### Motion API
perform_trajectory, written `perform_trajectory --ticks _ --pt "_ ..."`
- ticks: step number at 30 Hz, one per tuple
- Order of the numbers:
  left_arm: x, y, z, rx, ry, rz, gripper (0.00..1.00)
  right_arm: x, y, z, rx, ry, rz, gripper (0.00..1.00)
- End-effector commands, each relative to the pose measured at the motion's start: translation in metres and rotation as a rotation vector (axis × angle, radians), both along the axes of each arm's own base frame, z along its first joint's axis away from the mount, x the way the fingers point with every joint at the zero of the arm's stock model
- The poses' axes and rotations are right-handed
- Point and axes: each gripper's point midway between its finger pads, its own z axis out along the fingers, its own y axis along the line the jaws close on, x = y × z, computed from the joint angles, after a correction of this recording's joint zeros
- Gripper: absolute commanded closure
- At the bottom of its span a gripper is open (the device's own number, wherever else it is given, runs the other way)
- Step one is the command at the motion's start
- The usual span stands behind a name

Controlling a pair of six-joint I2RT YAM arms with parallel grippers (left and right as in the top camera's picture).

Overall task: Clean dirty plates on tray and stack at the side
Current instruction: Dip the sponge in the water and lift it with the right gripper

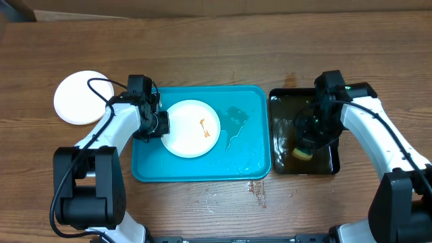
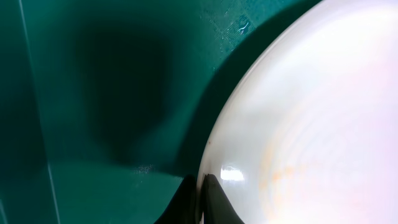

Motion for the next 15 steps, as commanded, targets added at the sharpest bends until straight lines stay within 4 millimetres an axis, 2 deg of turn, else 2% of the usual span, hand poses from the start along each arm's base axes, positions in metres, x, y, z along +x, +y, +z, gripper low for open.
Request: perform_trajectory --ticks 1,3,5,11,13,15 --pt "-0.005 0.002 -0.006 0.000 0.022 0.007 0.96 0.005 0.007 0.021 0.035 -0.023 0.017 0.96" --pt "-0.005 0.002 -0.006 0.000 0.022 0.007 0.96 0.007 0.006 0.024 0.028 -0.032 0.016 0.96" --pt "-0.004 0.002 -0.006 0.000 0.018 0.007 0.96 0.001 0.007 0.029 0.036 -0.004 0.016 0.96" --pt "-0.003 0.002 -0.006 0.000 0.014 0.007 0.96 -0.003 -0.005 0.027 -0.037 0.014 0.021 0.96" --pt "-0.003 0.002 -0.006 0.000 0.014 0.007 0.96 -0.019 -0.001 0.031 -0.010 0.082 0.021 0.96" --pt "-0.002 0.001 -0.006 -0.001 0.013 0.007 0.96 -0.008 -0.005 0.028 -0.034 0.030 0.047 0.96"
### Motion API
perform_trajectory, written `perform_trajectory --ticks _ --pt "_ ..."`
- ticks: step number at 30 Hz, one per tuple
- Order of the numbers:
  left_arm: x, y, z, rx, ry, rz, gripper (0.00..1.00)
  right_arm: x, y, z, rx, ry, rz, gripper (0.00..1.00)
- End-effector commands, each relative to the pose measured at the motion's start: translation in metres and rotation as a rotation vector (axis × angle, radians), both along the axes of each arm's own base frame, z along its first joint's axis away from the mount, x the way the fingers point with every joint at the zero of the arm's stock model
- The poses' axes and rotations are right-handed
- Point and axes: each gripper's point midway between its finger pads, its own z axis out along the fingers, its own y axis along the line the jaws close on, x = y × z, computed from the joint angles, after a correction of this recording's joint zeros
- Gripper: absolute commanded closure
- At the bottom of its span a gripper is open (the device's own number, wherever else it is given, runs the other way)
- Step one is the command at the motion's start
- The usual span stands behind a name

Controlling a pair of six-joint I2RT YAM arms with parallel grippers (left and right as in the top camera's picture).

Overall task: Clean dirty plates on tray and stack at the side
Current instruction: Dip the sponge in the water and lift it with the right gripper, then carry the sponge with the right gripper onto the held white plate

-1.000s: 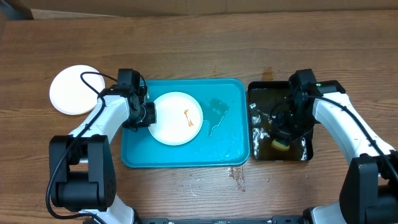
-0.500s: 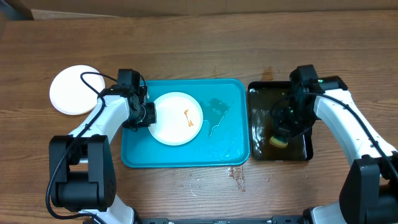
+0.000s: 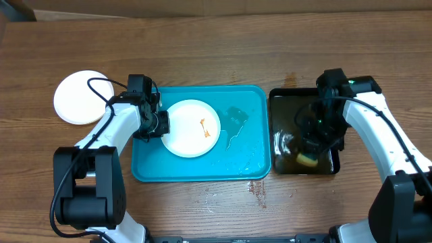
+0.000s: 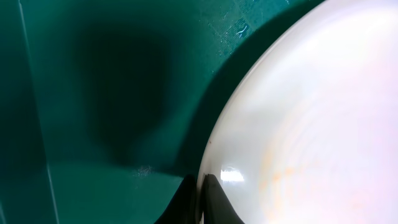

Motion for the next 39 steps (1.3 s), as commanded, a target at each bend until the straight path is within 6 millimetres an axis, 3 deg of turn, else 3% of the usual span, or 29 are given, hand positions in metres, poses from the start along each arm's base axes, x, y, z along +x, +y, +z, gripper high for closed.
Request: perform_trajectory --ticks 1,4,8,10,15,19,25,30,35,39 --pt "-0.003 0.002 -0.006 0.000 0.017 0.008 0.96 0.017 0.000 0.007 -0.006 -0.086 0.032 0.96" --pt "-0.002 0.002 -0.006 -0.001 0.013 0.008 0.96 0.021 0.019 0.015 0.106 -0.099 0.018 0.96" --pt "-0.002 0.000 -0.006 -0.007 0.013 0.006 0.96 0.049 0.040 0.020 0.220 -0.213 0.017 0.96" --pt "-0.003 0.000 -0.006 -0.008 0.014 0.006 0.96 0.060 0.058 0.027 0.305 -0.268 0.038 0.96" --pt "-0.002 0.000 -0.006 -0.008 0.010 0.006 0.96 0.086 0.105 0.034 0.323 -0.453 0.183 0.96" --pt "-0.002 0.000 -0.006 -0.008 0.011 0.006 0.96 0.103 0.161 0.042 0.250 -0.664 0.341 0.96" --pt "-0.002 0.000 -0.006 -0.008 0.012 0.006 0.93 0.124 0.200 0.051 -0.071 -0.970 0.456 0.96" --pt "-0.002 0.000 -0.006 -0.007 0.010 0.006 0.92 0.114 0.247 0.024 -0.068 -1.003 0.598 0.96" --pt "-0.001 0.000 -0.006 -0.007 0.006 0.006 0.91 0.120 0.260 -0.008 -0.070 -0.988 0.613 0.96" --pt "-0.001 0.000 -0.006 -0.007 0.007 0.006 0.91 0.119 0.268 -0.019 -0.035 -0.972 0.624 0.96"
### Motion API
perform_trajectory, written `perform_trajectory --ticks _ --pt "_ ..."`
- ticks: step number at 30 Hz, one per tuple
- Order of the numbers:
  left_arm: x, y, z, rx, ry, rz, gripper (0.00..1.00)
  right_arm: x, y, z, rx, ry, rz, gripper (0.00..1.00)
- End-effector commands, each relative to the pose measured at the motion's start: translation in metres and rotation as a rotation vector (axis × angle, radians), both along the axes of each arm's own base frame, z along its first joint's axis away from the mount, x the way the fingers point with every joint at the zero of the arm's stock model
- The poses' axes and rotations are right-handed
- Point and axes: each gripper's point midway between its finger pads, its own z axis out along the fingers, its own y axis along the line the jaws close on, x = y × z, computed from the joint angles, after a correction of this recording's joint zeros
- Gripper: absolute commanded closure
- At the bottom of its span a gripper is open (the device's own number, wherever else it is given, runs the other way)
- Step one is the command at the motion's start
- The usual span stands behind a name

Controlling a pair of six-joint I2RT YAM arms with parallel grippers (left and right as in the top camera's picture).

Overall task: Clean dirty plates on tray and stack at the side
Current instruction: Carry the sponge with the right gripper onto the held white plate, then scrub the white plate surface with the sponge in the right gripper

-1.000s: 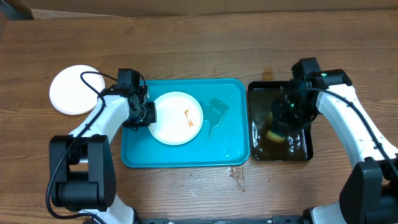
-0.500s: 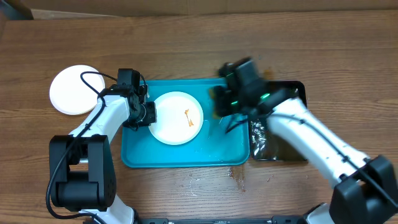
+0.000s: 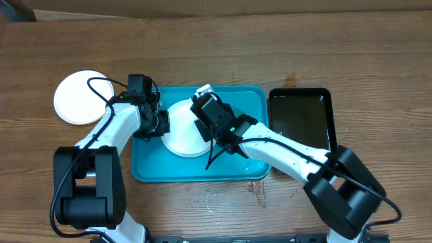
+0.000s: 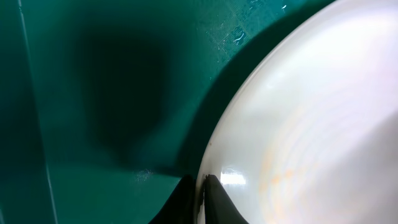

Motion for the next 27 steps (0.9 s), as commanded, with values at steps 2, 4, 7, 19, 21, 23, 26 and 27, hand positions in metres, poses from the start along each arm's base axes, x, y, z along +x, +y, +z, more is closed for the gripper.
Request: perform_trajectory --ticks 2,4,7,19,21,23,26,27 --pt "-0.004 0.001 -0.006 -0.004 0.019 0.007 0.91 0.003 0.008 0.002 0.026 -0.001 0.016 0.96" --pt "-0.004 0.001 -0.006 -0.004 0.019 0.007 0.91 0.001 0.010 -0.007 0.025 0.023 0.024 0.96" --pt "-0.004 0.001 -0.006 -0.004 0.018 0.007 0.91 -0.002 0.011 -0.014 0.021 0.042 0.032 0.58" --pt "-0.004 0.001 -0.006 -0.004 0.019 0.007 0.91 -0.004 0.005 -0.029 -0.004 0.066 0.027 0.81" --pt "-0.004 0.001 -0.006 -0.004 0.019 0.007 0.91 -0.004 0.003 -0.037 -0.017 0.077 0.023 0.80" --pt "-0.004 0.001 -0.006 -0.004 0.019 0.007 0.91 -0.003 0.001 -0.047 -0.027 0.088 0.018 0.79" --pt "-0.004 0.001 -0.006 -0.004 0.020 0.007 0.91 0.000 -0.001 -0.058 -0.035 0.097 0.011 0.77" --pt "-0.004 0.001 -0.006 -0.004 0.020 0.007 0.91 0.001 -0.002 -0.060 -0.037 0.099 0.008 0.81"
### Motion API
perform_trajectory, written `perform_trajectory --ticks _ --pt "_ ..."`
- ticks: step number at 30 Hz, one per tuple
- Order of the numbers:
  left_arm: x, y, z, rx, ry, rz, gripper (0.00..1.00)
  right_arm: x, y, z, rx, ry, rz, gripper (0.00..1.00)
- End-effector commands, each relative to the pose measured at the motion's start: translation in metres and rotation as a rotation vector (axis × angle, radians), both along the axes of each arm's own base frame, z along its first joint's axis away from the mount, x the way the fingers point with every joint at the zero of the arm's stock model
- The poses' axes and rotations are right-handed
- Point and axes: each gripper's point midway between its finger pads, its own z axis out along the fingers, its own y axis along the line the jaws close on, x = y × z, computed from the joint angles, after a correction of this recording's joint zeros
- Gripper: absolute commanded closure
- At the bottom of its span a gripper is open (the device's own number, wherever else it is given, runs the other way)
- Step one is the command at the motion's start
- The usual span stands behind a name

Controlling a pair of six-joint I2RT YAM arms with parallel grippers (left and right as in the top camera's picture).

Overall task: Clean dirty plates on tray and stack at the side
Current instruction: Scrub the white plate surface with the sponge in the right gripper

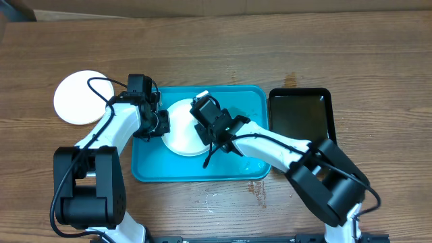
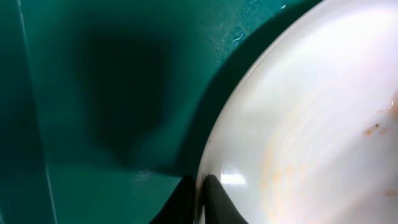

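A white dirty plate [image 1: 179, 137] lies in the teal tray [image 1: 251, 101]. My left gripper [image 1: 162, 125] is shut on the plate's left rim. In the left wrist view its dark fingers [image 2: 214, 199] pinch the plate [image 2: 298, 124] at the rim, and an orange stain [image 2: 372, 129] shows on the plate's right part. My right gripper [image 1: 213, 133] hangs over the middle of the plate, pointing down. Its fingertips are hidden under its own wrist. No sponge shows in any view.
A clean white plate [image 1: 81, 96] lies on the wooden table left of the tray. A black tray [image 1: 307, 118] of dark liquid stands right of the teal one. Water pools in the teal tray's right front corner [image 1: 251, 162].
My right gripper has shifted slightly left and toward the front over the plate. An orange stain now shows in the left wrist view. My left gripper holds the rim as before.
My left gripper held the plate's left rim at every moment. My right gripper was first down in the black tray on a yellow sponge, then a little nearer the front there. Later it was over the plate, the sponge gone from the black tray, and it remains there.
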Motion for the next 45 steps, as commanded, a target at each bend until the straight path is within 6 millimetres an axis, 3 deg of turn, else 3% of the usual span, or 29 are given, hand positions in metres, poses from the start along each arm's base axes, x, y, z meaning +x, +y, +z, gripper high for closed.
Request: perform_trajectory --ticks 1,9,16,21,26,29,32,33,34,37,39,41,45 --pt "-0.004 0.001 -0.006 -0.004 0.020 0.007 0.91 0.003 -0.006 -0.016 -0.019 0.020 -0.014 0.94" --pt "-0.004 0.001 -0.006 -0.004 0.019 0.007 0.96 -0.016 -0.023 -0.031 -0.061 0.132 -0.084 0.96" --pt "-0.003 0.001 -0.006 -0.004 0.015 0.007 0.96 -0.054 0.008 -0.052 0.099 0.370 -0.043 0.96" --pt "-0.003 0.001 -0.006 -0.004 0.015 0.007 0.96 -0.054 0.029 -0.049 0.206 0.401 -0.044 0.96" --pt "-0.003 0.001 -0.006 -0.004 0.015 0.007 0.96 -0.053 0.055 -0.033 0.341 0.419 0.018 0.96" --pt "-0.003 0.001 -0.006 -0.004 0.014 0.007 0.96 -0.035 0.060 -0.020 0.389 0.384 0.000 0.96" --pt "-0.002 0.001 -0.006 -0.004 0.011 0.007 0.96 -0.014 0.068 0.016 0.495 0.396 0.031 0.96" --pt "-0.002 0.001 -0.006 -0.004 0.010 0.007 0.96 -0.008 0.073 0.046 0.590 0.438 0.087 0.96" --pt "-0.002 0.001 -0.006 -0.004 0.010 0.007 0.96 -0.007 0.075 0.062 0.642 0.470 0.122 0.96" --pt "-0.002 0.001 -0.006 -0.004 0.011 0.007 0.96 -0.008 0.068 0.085 0.733 0.560 0.180 0.96" --pt "-0.002 0.001 -0.006 -0.004 0.011 0.007 0.96 -0.010 0.058 0.081 0.729 0.610 0.156 0.96" --pt "-0.002 0.001 -0.006 -0.004 0.011 0.007 0.96 -0.013 0.042 0.057 0.651 0.640 0.065 0.96" --pt "-0.002 0.001 -0.006 -0.004 0.010 0.007 0.96 -0.027 0.040 0.035 0.609 0.649 0.051 0.96"
